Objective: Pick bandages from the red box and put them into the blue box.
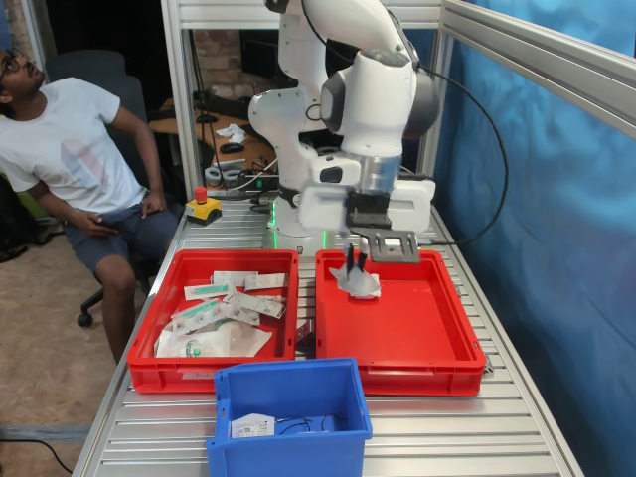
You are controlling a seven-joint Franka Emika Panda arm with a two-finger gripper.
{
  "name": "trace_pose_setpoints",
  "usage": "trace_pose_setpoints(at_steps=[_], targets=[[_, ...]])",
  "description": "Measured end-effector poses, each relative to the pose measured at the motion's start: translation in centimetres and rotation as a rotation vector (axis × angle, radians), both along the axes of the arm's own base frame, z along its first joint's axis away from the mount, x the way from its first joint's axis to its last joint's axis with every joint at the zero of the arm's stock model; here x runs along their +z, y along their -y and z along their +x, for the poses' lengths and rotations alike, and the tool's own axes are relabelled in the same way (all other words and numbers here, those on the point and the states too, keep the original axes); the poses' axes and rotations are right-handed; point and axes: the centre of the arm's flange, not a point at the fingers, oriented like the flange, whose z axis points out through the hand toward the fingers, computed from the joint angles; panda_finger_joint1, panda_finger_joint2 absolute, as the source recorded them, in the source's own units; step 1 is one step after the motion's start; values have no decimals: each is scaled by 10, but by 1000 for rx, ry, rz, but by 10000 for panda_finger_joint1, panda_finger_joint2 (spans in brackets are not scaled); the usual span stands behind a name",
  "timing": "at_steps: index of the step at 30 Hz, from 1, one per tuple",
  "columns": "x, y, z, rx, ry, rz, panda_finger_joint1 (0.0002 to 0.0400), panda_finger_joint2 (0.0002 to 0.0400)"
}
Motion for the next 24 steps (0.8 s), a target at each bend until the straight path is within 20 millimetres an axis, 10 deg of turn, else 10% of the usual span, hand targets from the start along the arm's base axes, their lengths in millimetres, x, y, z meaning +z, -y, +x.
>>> trace_pose_setpoints(at_steps=[12,24], targets=[[65,48,44,-96,125,-12,49,49],[45,75,85,-144,140,-79,49,49]])
